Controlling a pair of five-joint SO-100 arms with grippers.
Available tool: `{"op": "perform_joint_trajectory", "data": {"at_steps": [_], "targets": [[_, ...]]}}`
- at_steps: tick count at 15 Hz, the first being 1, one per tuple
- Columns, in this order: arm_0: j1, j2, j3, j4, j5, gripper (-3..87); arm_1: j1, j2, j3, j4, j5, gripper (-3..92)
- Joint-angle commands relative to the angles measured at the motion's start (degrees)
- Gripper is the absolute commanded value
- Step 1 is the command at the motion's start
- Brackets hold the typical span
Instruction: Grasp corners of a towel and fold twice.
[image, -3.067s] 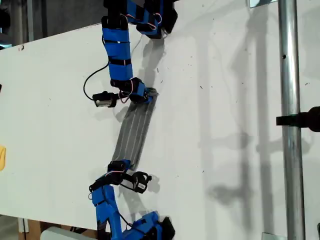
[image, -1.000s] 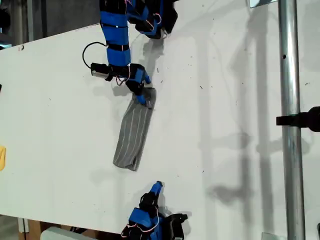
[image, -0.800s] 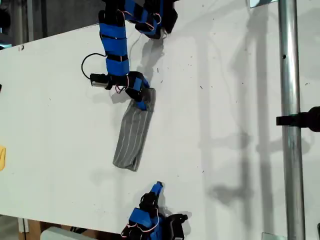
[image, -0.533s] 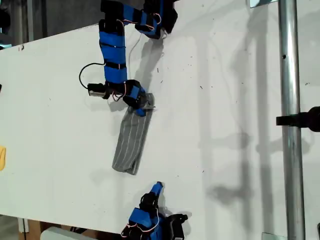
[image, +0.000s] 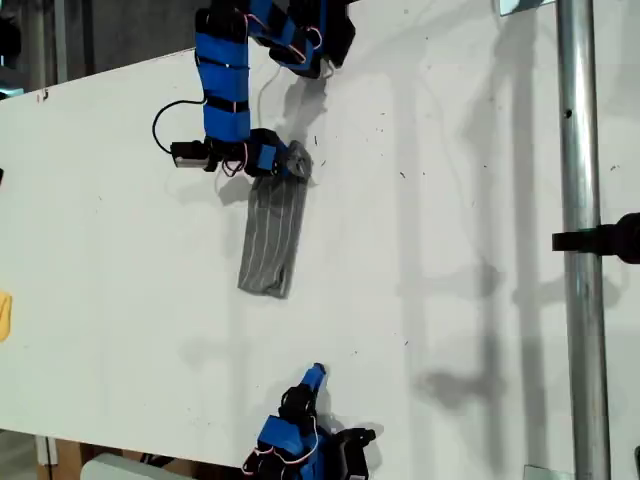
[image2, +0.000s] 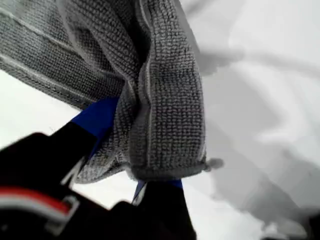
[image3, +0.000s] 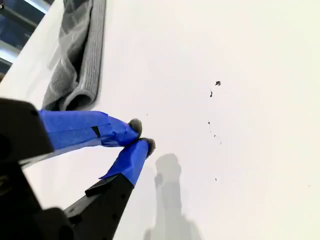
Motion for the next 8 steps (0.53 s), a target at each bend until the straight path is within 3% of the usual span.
{"op": "perform_joint_trajectory", "data": {"at_steps": [1,3,5,6,8], "targets": [[-0.6,0.3,-0.2,-0.2,0.9,1.4,-6.8,23.3,4.8,16.3,7.6,-0.2],[-0.6,0.3,-0.2,-0.4,1.0,1.1,-12.5,34.5,0.8,33.8,14.4,-0.2],[0.6,0.3,-0.3,-0.8,0.5,0.7,-16.5,31.4,-14.9,45.4,17.4,-0.2],[1.1,0.3,0.0,-0.8,-0.2,0.7,-15.6,27.2,-19.9,44.0,15.4,-0.2],[1.6,0.3,0.2,-0.7,-0.8,0.4,-11.3,15.1,-19.1,29.4,6.9,-0.2]]}}
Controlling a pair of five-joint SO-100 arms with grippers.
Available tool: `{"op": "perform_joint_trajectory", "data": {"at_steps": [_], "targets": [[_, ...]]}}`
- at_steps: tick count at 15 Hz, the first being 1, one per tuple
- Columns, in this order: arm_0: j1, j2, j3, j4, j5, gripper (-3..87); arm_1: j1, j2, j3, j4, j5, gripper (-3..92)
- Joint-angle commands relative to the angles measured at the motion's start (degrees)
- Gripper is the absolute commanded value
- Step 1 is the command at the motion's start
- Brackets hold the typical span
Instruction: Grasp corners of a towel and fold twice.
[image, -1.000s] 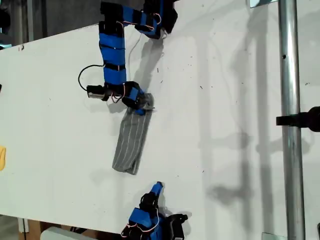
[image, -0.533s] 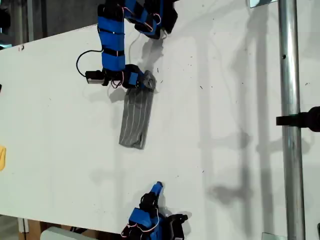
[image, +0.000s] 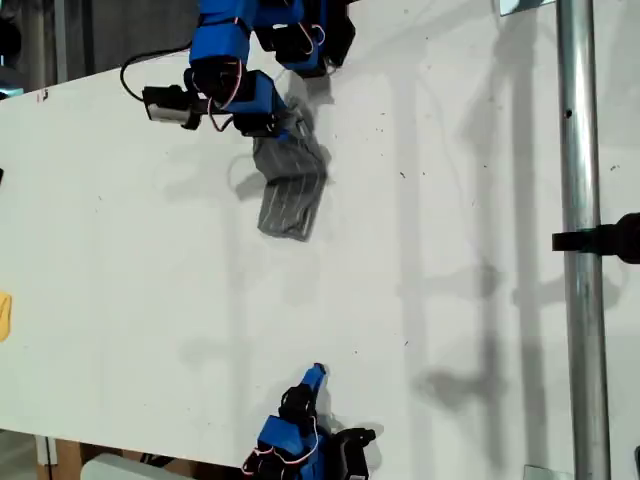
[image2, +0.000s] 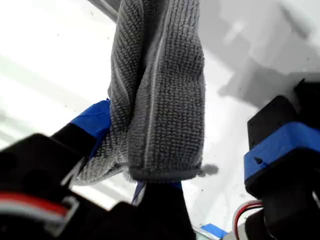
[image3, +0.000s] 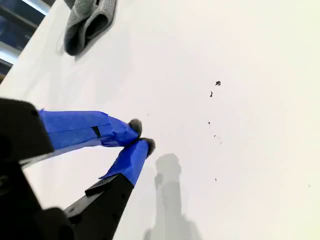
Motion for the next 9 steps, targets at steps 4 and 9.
{"op": "perform_joint_trajectory", "data": {"at_steps": [4,9], "targets": [[1.9,0.3,0.8,0.9,-3.7,0.4,6.7,-30.0,-2.8,-31.4,-11.3,-0.2],[2.5,0.3,0.6,1.1,-2.6,-0.8,7.0,-30.8,-11.2,-25.8,-13.7,-0.2]]}}
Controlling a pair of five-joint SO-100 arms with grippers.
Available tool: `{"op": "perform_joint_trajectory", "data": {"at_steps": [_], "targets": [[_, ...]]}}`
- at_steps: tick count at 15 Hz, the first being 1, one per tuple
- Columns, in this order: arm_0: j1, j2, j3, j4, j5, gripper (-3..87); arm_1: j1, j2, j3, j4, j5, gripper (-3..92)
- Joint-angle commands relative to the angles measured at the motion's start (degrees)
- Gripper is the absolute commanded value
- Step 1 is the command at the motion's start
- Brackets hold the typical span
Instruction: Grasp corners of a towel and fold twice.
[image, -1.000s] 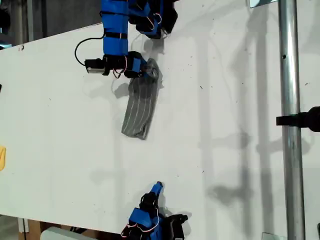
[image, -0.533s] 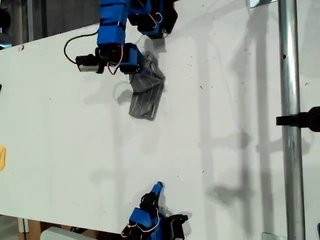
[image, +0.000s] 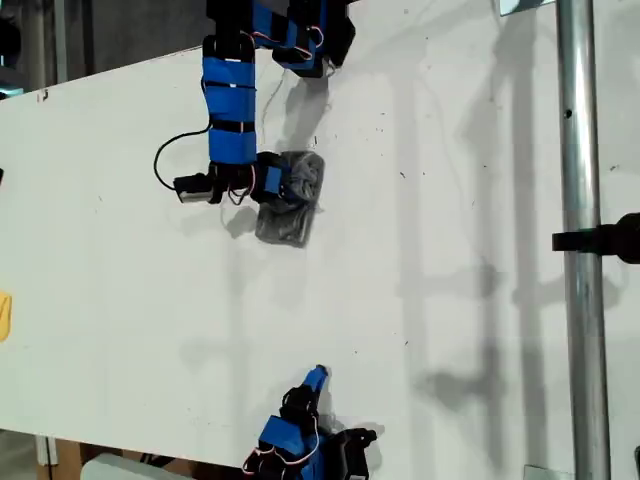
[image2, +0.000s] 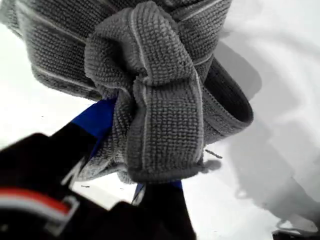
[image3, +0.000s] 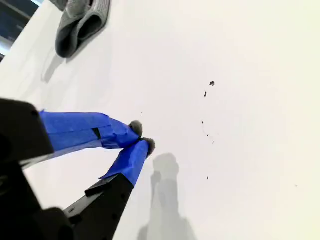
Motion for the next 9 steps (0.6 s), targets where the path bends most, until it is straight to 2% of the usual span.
{"op": "perform_joint_trajectory", "data": {"at_steps": [1,3,5,6,9], "targets": [[1.6,0.3,0.3,0.3,0.1,-0.8,-1.1,11.1,-2.6,10.5,-0.1,-0.2],[1.1,0.3,0.3,0.2,0.8,-0.7,-3.3,24.8,1.3,23.6,3.3,-0.2],[0.2,0.3,0.3,-0.1,1.8,-0.7,-7.2,37.0,4.6,36.6,10.4,-0.2],[0.1,0.3,0.3,-0.4,2.3,-0.7,-9.6,41.4,7.0,40.3,13.7,-0.2],[0.6,0.3,0.3,-0.2,2.0,-0.8,-14.9,55.8,17.5,39.6,21.7,-0.3]]}}
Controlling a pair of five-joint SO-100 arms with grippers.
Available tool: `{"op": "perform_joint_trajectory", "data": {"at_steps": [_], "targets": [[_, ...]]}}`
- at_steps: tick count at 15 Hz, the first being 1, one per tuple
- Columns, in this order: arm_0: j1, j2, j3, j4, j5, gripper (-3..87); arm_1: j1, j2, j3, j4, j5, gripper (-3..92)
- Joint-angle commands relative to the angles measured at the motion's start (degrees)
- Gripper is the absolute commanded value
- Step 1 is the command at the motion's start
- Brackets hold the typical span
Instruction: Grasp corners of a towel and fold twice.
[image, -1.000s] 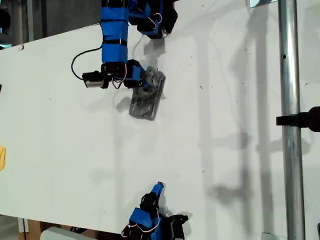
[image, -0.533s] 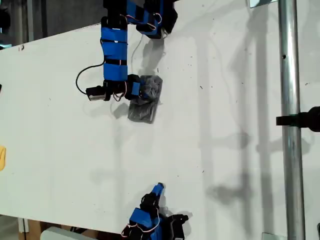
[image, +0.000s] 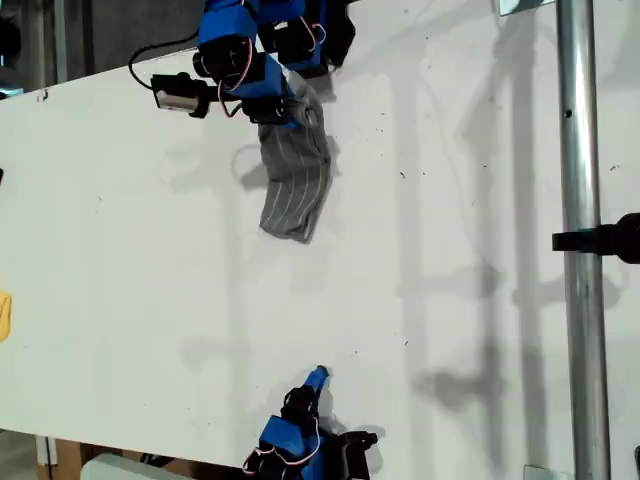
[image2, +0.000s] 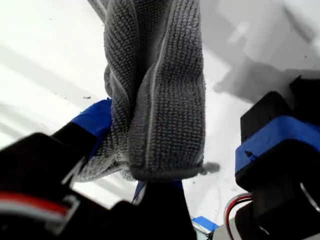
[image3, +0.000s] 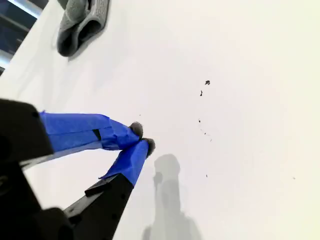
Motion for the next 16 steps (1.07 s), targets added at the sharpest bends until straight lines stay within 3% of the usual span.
{"op": "perform_joint_trajectory", "data": {"at_steps": [1,6,8,9,10,11,12,14,16], "targets": [[-0.1,0.3,0.3,-0.2,-0.4,-0.8,-1.1,8.7,3.1,4.6,3.7,-0.3],[0.5,0.3,0.3,0.0,-1.1,-0.9,3.5,1.4,1.5,-6.7,-1.8,-0.3],[0.4,0.3,0.3,0.1,-1.2,-0.8,7.2,0.0,-0.6,-20.6,-9.7,0.0],[0.2,0.3,0.3,0.0,-1.0,-0.8,9.8,0.9,1.4,-31.0,-13.1,3.5],[0.4,0.3,0.2,-0.1,-1.0,-0.8,12.0,0.7,2.4,-39.9,-16.4,30.4],[0.7,0.3,0.2,0.0,-1.4,-0.8,13.7,1.4,2.5,-48.0,-19.6,31.3],[0.7,0.3,0.2,-0.1,-1.5,-0.8,15.0,3.3,3.3,-57.3,-22.5,24.0],[0.4,0.3,0.2,-0.7,-1.0,-0.7,18.2,10.4,10.4,-71.6,-23.0,18.9],[0.4,0.3,0.2,-0.7,-1.0,-0.7,19.3,15.6,12.7,-66.4,-22.7,18.9]]}}
